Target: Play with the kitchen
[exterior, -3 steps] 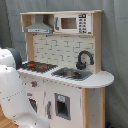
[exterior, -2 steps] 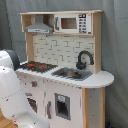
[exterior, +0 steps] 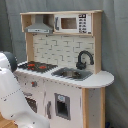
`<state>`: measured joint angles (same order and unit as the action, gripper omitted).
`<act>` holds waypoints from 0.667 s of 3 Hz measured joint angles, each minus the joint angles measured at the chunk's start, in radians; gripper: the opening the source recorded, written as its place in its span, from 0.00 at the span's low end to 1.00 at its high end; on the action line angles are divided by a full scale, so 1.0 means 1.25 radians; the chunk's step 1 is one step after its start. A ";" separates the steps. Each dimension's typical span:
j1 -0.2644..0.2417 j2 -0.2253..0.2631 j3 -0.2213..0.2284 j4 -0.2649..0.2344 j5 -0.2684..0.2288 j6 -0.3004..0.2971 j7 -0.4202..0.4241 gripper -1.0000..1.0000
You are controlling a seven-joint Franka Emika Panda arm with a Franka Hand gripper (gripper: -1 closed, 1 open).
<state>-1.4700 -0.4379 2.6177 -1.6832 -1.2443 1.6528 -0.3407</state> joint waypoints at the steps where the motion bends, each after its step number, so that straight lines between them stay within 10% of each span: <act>1: 0.001 -0.002 0.000 -0.016 -0.063 0.063 0.007 1.00; 2: 0.002 0.001 0.000 -0.039 -0.126 0.111 0.029 1.00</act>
<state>-1.4676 -0.4363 2.6179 -1.7317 -1.4021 1.7921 -0.3042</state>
